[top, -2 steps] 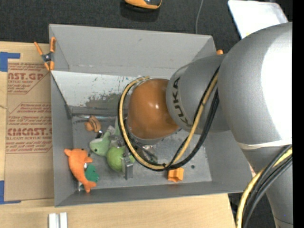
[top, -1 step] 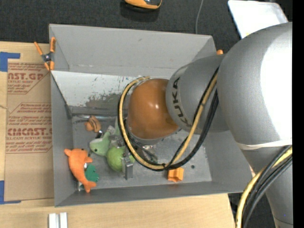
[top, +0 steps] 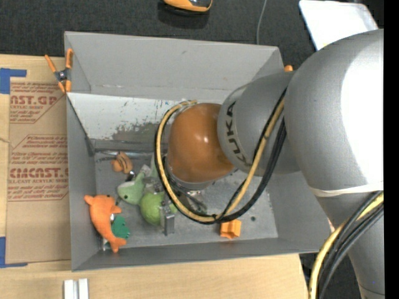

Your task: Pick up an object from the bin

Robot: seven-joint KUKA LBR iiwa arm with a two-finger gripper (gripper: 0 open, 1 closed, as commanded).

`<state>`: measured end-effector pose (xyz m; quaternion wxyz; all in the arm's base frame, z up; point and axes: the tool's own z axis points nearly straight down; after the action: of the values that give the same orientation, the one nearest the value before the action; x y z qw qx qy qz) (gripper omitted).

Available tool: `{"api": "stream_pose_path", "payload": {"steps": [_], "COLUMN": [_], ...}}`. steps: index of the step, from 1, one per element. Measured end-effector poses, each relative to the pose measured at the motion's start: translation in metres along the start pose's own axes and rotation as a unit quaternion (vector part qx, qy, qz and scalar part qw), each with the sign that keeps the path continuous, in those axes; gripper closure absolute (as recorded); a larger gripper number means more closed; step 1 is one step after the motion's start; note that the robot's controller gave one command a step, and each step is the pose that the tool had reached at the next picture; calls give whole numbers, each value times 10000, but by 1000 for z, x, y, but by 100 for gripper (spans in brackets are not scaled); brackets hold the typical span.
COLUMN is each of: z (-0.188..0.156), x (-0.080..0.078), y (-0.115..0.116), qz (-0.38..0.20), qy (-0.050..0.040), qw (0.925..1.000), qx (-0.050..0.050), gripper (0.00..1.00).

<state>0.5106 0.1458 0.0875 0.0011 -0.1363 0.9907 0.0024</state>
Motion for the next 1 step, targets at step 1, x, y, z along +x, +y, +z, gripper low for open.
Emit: {"api": "stream_pose_path", "payload": {"steps": [1], "z": [0], "x": [0], "y": [0], "qz": [-1], "qy": [0], "qw": [10000], "qx": [0], "gripper": [100]}}
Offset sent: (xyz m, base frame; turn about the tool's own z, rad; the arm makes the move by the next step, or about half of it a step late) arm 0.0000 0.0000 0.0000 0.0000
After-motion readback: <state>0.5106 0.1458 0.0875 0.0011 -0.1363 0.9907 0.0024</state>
